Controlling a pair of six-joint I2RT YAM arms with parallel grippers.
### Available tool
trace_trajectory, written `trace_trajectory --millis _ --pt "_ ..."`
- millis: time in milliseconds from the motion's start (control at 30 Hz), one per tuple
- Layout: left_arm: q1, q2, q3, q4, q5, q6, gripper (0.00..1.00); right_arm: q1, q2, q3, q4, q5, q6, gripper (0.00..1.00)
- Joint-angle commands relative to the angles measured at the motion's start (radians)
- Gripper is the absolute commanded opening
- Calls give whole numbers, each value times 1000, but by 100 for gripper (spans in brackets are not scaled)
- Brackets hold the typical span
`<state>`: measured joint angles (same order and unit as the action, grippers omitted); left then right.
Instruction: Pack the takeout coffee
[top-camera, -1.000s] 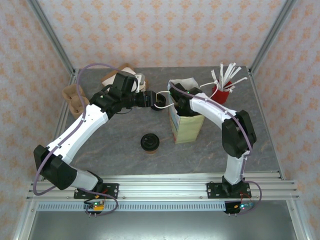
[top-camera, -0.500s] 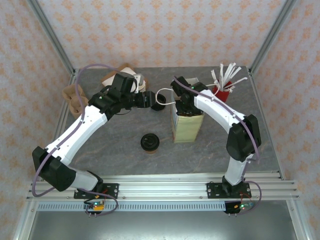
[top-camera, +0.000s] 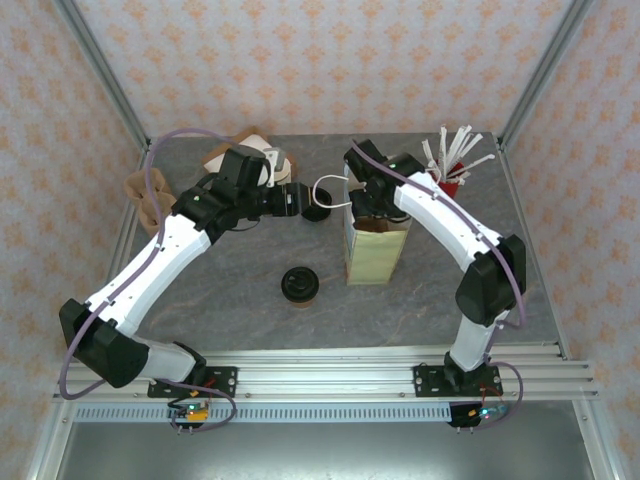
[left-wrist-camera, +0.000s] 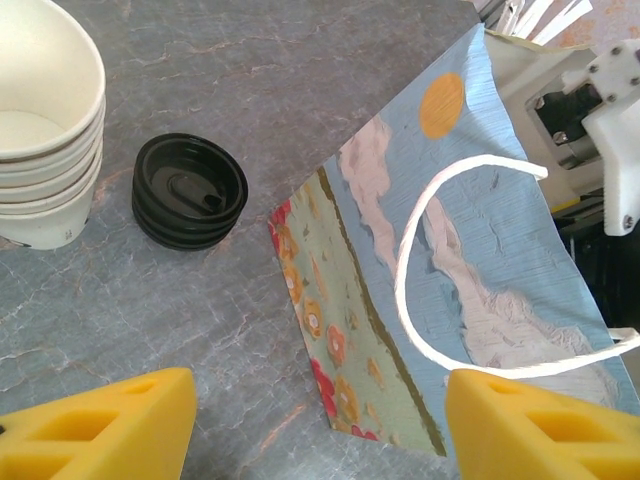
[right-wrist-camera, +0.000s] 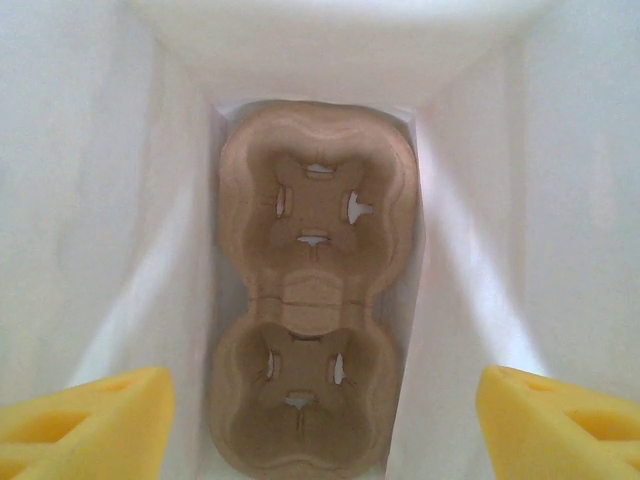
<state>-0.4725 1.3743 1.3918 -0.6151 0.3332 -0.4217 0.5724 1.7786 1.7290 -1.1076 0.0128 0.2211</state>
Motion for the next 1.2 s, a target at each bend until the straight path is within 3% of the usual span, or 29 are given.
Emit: trace_trajectory --millis 0,467,767,933,1167 --pt "-8 -10 -7 26 24 -12 67 -5 -53 54 -69 45 -21 79" --pt "-28 158 91 83 130 -40 57 -6 -82 181 -125 100 -47 79" --pt "-31 213 121 98 130 -53 40 -5 -79 248 -142 104 -66 79" --pt "-38 198 98 101 145 -61 24 -6 -75 301 -151 103 -81 79" --pt "-65 113 -6 145 146 -106 17 -6 -60 393 -169 60 -99 79"
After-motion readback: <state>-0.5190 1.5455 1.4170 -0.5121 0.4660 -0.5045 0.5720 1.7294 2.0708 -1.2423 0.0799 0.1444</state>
